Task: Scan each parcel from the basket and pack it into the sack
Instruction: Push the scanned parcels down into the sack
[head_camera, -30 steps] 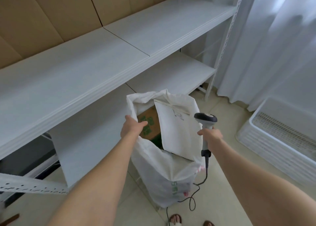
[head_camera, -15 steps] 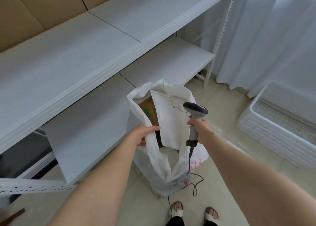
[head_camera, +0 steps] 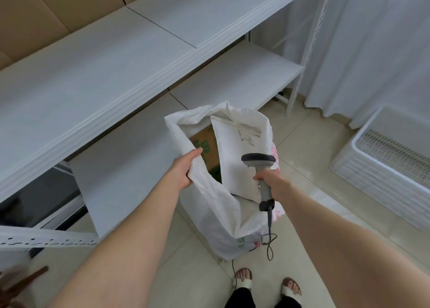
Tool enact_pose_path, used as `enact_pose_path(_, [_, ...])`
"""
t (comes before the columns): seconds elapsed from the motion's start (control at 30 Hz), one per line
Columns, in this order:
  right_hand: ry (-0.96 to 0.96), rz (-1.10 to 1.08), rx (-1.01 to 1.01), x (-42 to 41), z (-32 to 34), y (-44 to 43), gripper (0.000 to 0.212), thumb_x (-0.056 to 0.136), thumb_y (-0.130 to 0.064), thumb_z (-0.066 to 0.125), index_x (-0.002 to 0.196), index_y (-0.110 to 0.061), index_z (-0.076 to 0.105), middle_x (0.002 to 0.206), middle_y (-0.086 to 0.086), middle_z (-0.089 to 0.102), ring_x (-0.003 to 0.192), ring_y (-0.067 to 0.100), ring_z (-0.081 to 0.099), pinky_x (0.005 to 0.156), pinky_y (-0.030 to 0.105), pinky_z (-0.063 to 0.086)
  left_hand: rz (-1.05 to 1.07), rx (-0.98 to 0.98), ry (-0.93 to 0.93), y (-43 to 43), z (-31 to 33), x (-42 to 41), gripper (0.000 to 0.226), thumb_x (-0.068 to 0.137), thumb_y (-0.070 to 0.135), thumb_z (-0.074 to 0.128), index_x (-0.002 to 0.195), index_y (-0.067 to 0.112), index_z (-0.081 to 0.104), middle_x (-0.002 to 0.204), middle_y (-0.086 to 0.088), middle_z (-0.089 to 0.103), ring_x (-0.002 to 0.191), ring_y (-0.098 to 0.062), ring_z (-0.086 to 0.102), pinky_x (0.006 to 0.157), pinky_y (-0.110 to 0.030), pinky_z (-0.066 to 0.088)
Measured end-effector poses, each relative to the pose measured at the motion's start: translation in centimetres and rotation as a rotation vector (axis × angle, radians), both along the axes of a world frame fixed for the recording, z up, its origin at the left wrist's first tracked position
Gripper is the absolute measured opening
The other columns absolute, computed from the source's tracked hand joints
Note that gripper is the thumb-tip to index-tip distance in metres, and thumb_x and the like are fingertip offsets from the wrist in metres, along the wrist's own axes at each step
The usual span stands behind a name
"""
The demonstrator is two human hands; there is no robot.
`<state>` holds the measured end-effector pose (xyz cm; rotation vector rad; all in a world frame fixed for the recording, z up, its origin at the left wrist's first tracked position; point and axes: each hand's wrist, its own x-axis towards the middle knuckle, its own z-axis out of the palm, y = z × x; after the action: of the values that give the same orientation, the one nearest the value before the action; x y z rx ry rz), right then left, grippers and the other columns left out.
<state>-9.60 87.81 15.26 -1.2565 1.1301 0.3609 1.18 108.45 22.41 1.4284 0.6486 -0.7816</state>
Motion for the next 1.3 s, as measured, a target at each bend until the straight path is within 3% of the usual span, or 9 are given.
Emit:
enact_pose_path(0.1, [-0.064, -0.008, -0.008, 1.0, 1.9, 0.4, 0.019, 0.079, -0.008, 0.067, 0.096, -0.006, 0.059, 0.101, 0.017, 0.062, 0.092, 0.034, 0.059, 0.092, 0.048, 0.052, -0.041, 0.165, -0.089, -0.7, 0.0, -0.9, 0.033, 0.088, 0.012, 0.065, 0.115, 0.008, 0.047, 0.091, -0.01, 0.057, 0.076, -0.025, 0.059, 0.063, -0.035, 0.052])
enact_pose_path(0.23, [-0.198, -0.051, -0.026, 3.1, 6.9, 1.0, 0.01, 0.083, -0.004, 0.063, 0.08, -0.013, 0.06, 0.084, 0.008, 0.059, 0.075, 0.023, 0.056, 0.077, 0.039, 0.053, 0.008, 0.459, -0.386, -1.5, 3.0, 0.8, 0.011, 0.095, 0.022, 0.051, 0.098, 0.013, 0.055, 0.082, -0.006, 0.054, 0.072, -0.021, 0.054, 0.064, -0.029, 0.045])
enact_pose_path(0.37, [-0.204, -0.068, -0.067, 2.9, 7.9, 1.2, 0.007, 0.084, -0.002, 0.061, 0.084, -0.009, 0.062, 0.095, 0.014, 0.061, 0.085, 0.029, 0.057, 0.086, 0.043, 0.054, 0.04, 0.528, -0.399, 0.8, 3.9, 1.8, 0.032, 0.092, 0.014, 0.049, 0.124, 0.011, 0.055, 0.106, -0.013, 0.06, 0.091, -0.031, 0.06, 0.074, -0.033, 0.05])
enact_pose_path(0.5, [-0.143, 0.029, -0.099, 2.4, 7.0, 2.5, 0.032, 0.081, -0.007, 0.064, 0.112, -0.002, 0.061, 0.119, 0.017, 0.058, 0.093, 0.032, 0.058, 0.092, 0.047, 0.053, -0.131, 0.696, -0.341, 1.9, 2.6, 1.3, 0.033, 0.092, 0.017, 0.053, 0.123, 0.007, 0.051, 0.097, -0.013, 0.058, 0.083, -0.029, 0.06, 0.063, -0.03, 0.05])
enact_pose_path(0.7, [-0.148, 0.12, -0.065, 2.8, 6.5, 4.2, 0.018, 0.081, -0.013, 0.069, 0.096, -0.02, 0.062, 0.107, 0.01, 0.061, 0.098, 0.029, 0.059, 0.093, 0.045, 0.053, -0.394, 0.799, -0.684, -0.5, 2.4, 1.1, 0.042, 0.094, 0.016, 0.054, 0.133, 0.024, 0.043, 0.122, -0.005, 0.053, 0.101, -0.028, 0.058, 0.079, -0.036, 0.053])
enact_pose_path(0.83, [-0.177, 0.174, 0.064, 3.2, 5.1, 5.6, 0.016, 0.082, -0.011, 0.07, 0.088, -0.015, 0.056, 0.095, 0.011, 0.062, 0.088, 0.026, 0.062, 0.083, 0.041, 0.056, -0.527, 0.359, -0.27, -3.4, -1.3, -2.0, 0.03, 0.098, 0.016, 0.043, 0.125, 0.013, 0.055, 0.108, -0.012, 0.06, 0.088, -0.024, 0.058, 0.08, -0.032, 0.051])
enact_pose_path(0.97, [-0.169, 0.177, 0.131, 3.0, 3.2, 6.5, 0.009, 0.085, -0.009, 0.065, 0.086, -0.014, 0.059, 0.084, 0.009, 0.059, 0.072, 0.021, 0.058, 0.061, 0.031, 0.051, -0.602, 0.371, 0.093, -2.9, -4.3, -3.6, 0.027, 0.096, 0.029, 0.036, 0.105, 0.014, 0.056, 0.095, -0.01, 0.062, 0.085, -0.026, 0.058, 0.074, -0.035, 0.048])
enact_pose_path(1.1, [-0.137, 0.242, 0.132, 2.7, 1.8, 6.6, 0.02, 0.087, -0.01, 0.063, 0.106, -0.011, 0.061, 0.089, 0.007, 0.057, 0.075, 0.019, 0.055, 0.065, 0.031, 0.049, -0.755, 0.483, 0.147, -1.2, -5.6, -3.0, 0.038, 0.094, 0.017, 0.036, 0.131, 0.018, 0.045, 0.133, -0.01, 0.045, 0.122, -0.033, 0.044, 0.086, -0.055, 0.04])
enact_pose_path(1.3, [-0.171, 0.228, 0.169, 4.0, 2.0, 6.6, 0.02, 0.087, -0.01, 0.063, 0.107, -0.013, 0.062, 0.098, 0.01, 0.058, 0.083, 0.022, 0.056, 0.077, 0.037, 0.051, -0.941, 0.486, 0.062, -1.8, -6.0, -3.2, 0.042, 0.097, 0.027, 0.036, 0.139, 0.024, 0.038, 0.137, 0.0, 0.044, 0.124, -0.022, 0.043, 0.096, -0.052, 0.045])
